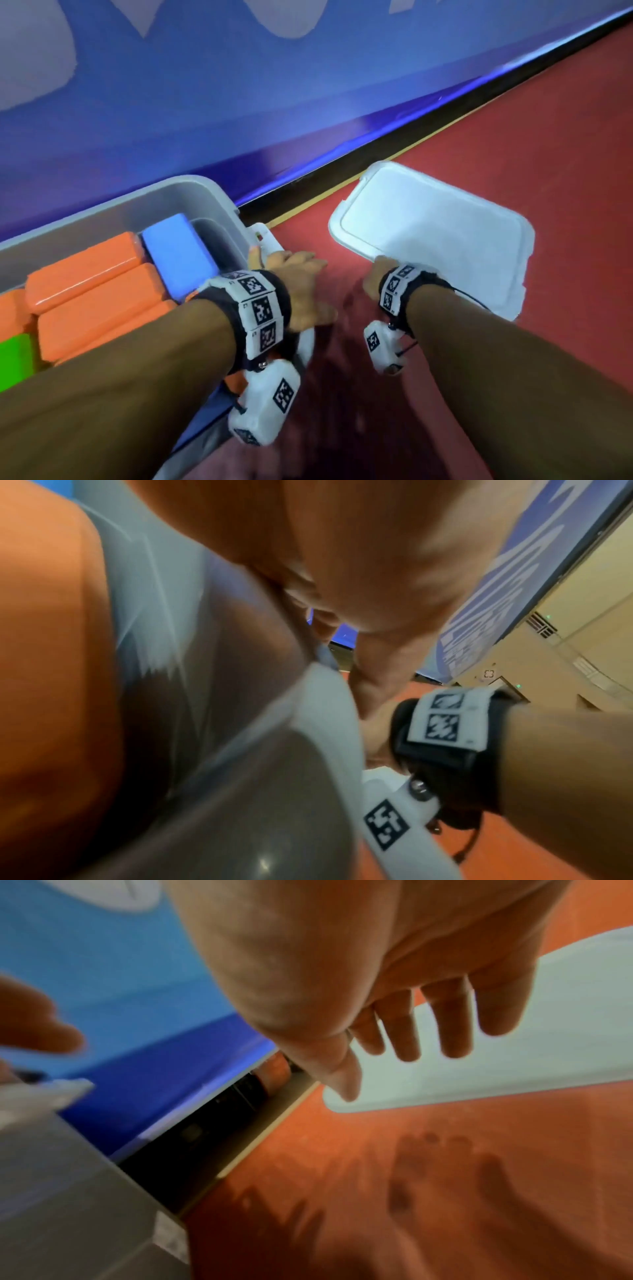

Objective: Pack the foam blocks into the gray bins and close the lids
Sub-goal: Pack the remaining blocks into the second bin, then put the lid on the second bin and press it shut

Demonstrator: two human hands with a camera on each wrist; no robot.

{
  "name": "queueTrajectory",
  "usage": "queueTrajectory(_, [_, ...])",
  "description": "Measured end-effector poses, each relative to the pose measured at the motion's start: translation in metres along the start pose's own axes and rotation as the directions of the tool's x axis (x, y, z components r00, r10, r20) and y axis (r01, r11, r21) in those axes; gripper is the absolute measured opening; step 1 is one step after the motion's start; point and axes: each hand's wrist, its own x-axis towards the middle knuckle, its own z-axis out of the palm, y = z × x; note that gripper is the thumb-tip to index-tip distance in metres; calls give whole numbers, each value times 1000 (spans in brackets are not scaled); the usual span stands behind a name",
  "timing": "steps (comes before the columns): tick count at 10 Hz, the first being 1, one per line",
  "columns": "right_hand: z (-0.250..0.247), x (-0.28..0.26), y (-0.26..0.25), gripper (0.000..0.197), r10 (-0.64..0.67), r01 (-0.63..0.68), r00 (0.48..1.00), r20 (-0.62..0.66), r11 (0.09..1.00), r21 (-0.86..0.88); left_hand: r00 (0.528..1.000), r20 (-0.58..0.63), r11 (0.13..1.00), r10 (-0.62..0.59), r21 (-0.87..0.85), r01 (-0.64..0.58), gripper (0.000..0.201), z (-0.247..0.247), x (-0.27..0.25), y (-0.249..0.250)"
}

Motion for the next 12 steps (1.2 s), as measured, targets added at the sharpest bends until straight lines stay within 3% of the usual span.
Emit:
queueTrajectory(1, [17, 29, 31, 43, 45, -45, 999, 20, 999, 2, 998, 55, 998, -9, 65, 5, 91, -1, 2, 4])
queueTrajectory(2, [20, 69, 49, 49, 141, -138, 988, -57, 989, 54, 993, 114, 997, -19, 70, 11, 96, -7, 1, 4])
queueTrajectory(3, [17, 92, 57, 51, 126, -126, 991, -39, 992, 6, 988, 153, 996, -36, 85, 23, 103, -10, 3, 5])
queueTrajectory(4, [32, 148, 73, 53, 107, -109, 992, -71, 994, -31, 987, 153, 993, -49, 117, 32, 114, -10, 5, 7])
queueTrajectory(5, [46, 163, 83, 36, 102, -104, 995, -21, 989, -107, 989, 133, 987, -61, 156, 40, 124, -7, 5, 8])
queueTrajectory(7, [60, 141, 79, 26, 36, -55, 994, -106, 981, -186, 992, 116, 990, -57, 137, 41, 124, -3, 6, 8])
queueTrajectory(8, [80, 137, 67, 35, -57, 46, 998, -37, 966, -256, 992, 117, 994, -42, 101, 31, 121, -2, 6, 7])
queueTrajectory(9, [82, 127, 55, 35, -71, 53, 996, -49, 953, -297, 992, 119, 997, -38, 66, 30, 118, -2, 5, 5])
queueTrajectory(11, [30, 78, 43, 36, -160, 110, 974, -159, 953, -283, 999, 52, 1000, -8, 31, 6, 119, 2, 5, 2])
queueTrajectory(12, [8, 26, 29, 45, -229, 159, 957, -178, 927, -340, 1000, -13, 1000, 18, -6, -18, 128, 4, -2, -1])
